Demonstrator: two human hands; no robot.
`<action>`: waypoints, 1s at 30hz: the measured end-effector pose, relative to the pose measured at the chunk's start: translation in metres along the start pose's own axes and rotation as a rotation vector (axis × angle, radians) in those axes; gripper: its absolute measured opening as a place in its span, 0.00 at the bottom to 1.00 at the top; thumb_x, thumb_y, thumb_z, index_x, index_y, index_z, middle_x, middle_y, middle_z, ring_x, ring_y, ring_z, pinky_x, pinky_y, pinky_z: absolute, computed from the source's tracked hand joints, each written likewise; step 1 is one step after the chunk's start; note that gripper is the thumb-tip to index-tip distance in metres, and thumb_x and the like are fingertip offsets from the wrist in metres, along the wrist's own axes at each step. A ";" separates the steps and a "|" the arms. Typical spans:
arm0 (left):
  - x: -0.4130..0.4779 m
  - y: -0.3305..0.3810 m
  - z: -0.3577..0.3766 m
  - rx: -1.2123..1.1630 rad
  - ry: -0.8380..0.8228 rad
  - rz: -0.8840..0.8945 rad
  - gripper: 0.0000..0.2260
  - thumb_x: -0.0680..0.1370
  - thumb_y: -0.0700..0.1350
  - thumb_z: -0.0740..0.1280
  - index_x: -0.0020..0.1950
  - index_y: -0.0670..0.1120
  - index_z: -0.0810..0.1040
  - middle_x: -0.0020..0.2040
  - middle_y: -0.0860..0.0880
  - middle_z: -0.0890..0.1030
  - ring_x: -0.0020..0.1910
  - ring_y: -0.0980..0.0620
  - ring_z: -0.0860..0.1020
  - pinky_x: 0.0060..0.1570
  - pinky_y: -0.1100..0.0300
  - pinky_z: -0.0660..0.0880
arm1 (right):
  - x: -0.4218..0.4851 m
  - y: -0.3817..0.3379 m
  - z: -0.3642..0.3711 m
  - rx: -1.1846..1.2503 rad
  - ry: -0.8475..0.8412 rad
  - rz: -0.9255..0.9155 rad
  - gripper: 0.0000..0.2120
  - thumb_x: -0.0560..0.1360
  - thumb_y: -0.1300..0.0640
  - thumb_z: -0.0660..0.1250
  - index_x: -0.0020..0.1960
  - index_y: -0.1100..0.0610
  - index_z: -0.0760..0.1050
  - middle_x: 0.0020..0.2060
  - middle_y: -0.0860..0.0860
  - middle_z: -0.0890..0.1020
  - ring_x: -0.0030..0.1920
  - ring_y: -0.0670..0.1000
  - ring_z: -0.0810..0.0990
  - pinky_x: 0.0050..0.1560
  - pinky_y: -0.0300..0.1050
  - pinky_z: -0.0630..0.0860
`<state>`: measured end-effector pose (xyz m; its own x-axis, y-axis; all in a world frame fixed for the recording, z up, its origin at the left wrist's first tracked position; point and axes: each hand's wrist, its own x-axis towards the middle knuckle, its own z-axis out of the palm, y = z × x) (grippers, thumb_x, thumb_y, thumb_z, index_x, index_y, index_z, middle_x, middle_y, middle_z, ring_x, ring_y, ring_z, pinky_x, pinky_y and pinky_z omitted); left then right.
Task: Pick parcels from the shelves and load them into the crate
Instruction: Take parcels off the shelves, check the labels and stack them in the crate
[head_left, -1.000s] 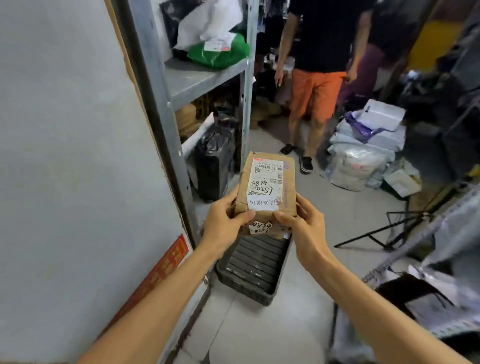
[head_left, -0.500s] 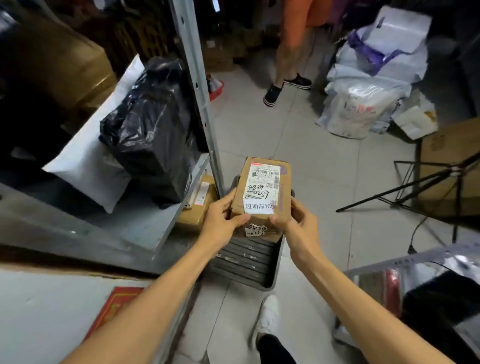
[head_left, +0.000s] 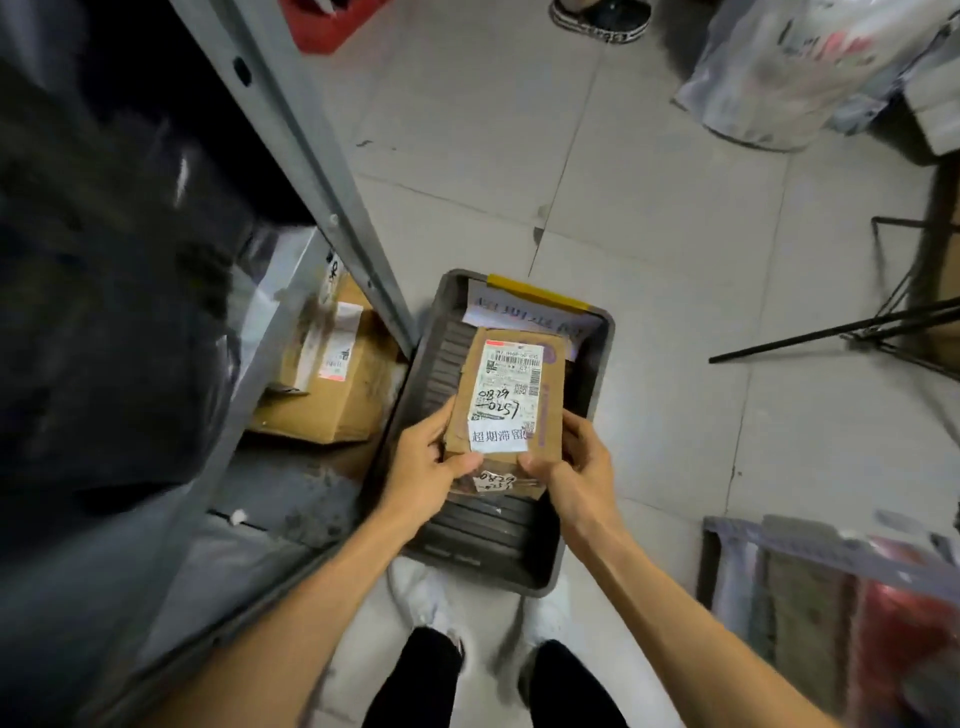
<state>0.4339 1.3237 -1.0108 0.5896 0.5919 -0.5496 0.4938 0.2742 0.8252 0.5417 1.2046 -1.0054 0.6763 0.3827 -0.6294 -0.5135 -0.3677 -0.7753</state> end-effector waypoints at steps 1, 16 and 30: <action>0.017 -0.012 0.000 -0.013 0.000 -0.013 0.35 0.71 0.24 0.68 0.70 0.52 0.67 0.57 0.63 0.80 0.55 0.67 0.78 0.51 0.72 0.74 | 0.019 0.011 0.005 -0.010 0.003 0.008 0.30 0.67 0.76 0.69 0.64 0.54 0.72 0.57 0.52 0.82 0.57 0.52 0.80 0.51 0.50 0.82; 0.279 -0.187 0.018 0.101 0.108 -0.068 0.35 0.73 0.27 0.68 0.75 0.50 0.65 0.62 0.56 0.77 0.62 0.58 0.76 0.65 0.58 0.73 | 0.310 0.164 0.076 -0.081 -0.016 0.023 0.29 0.67 0.79 0.66 0.64 0.59 0.70 0.60 0.55 0.78 0.62 0.55 0.77 0.60 0.59 0.77; 0.286 -0.202 0.029 0.656 -0.019 -0.165 0.39 0.76 0.37 0.70 0.80 0.45 0.50 0.79 0.47 0.55 0.76 0.48 0.59 0.74 0.55 0.58 | 0.346 0.202 0.106 -0.348 -0.177 0.058 0.28 0.72 0.71 0.68 0.70 0.61 0.67 0.64 0.55 0.77 0.62 0.48 0.75 0.53 0.28 0.72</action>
<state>0.5211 1.4158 -1.3387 0.4814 0.5670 -0.6684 0.8604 -0.1603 0.4837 0.6158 1.3526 -1.3848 0.5346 0.4817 -0.6944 -0.3176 -0.6469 -0.6933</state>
